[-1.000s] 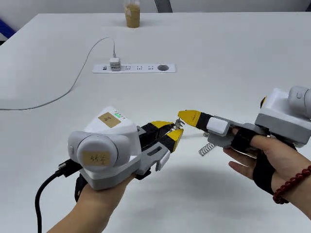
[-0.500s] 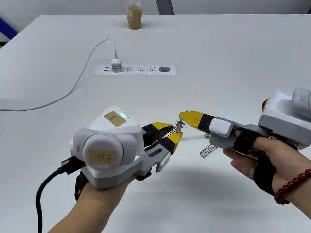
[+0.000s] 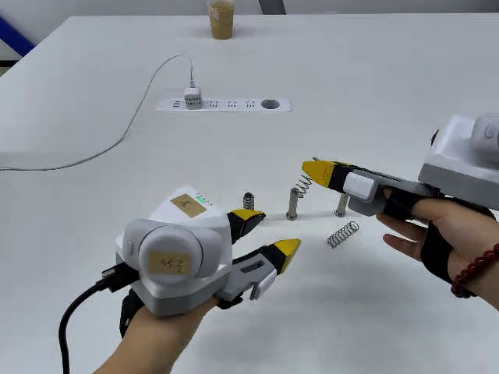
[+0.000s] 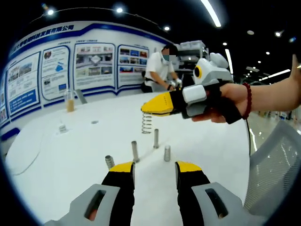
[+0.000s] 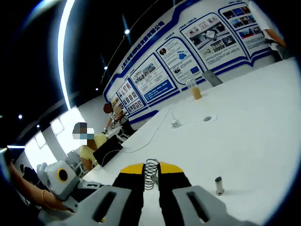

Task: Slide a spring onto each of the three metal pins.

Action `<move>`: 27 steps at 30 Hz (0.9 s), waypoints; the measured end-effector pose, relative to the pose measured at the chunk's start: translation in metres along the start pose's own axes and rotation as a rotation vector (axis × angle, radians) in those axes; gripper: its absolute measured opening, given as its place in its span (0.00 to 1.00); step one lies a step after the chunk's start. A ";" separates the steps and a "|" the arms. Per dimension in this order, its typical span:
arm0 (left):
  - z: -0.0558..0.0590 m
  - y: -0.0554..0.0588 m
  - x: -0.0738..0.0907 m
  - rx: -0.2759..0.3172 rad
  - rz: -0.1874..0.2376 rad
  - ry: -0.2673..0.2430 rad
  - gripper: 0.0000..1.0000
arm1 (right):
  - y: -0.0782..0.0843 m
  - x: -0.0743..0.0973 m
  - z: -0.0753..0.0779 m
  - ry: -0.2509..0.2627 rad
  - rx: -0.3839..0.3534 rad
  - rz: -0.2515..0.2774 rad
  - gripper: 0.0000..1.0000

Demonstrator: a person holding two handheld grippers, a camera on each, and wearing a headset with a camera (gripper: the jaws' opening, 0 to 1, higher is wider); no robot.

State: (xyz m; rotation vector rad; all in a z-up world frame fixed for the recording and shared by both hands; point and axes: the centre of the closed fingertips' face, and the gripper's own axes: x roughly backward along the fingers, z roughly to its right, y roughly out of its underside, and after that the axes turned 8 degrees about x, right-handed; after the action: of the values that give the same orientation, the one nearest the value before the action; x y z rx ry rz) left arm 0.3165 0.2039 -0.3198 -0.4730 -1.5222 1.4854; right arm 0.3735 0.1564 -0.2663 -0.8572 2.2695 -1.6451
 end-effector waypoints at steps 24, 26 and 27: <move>-0.005 0.018 0.000 -0.002 -0.033 -0.024 0.53 | 0.016 -0.033 0.035 0.051 0.244 -0.084 0.12; -0.006 0.019 0.000 0.001 -0.034 -0.026 0.53 | 0.019 -0.035 0.036 0.054 0.289 -0.101 0.12; -0.006 0.019 0.000 0.001 -0.034 -0.027 0.53 | 0.020 -0.035 0.035 0.054 0.296 -0.108 0.12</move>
State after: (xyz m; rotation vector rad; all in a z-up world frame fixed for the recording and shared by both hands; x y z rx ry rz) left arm 0.3152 0.2115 -0.3380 -0.4259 -1.5433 1.4714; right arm 0.4122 0.1524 -0.3031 -0.8826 1.9705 -2.0094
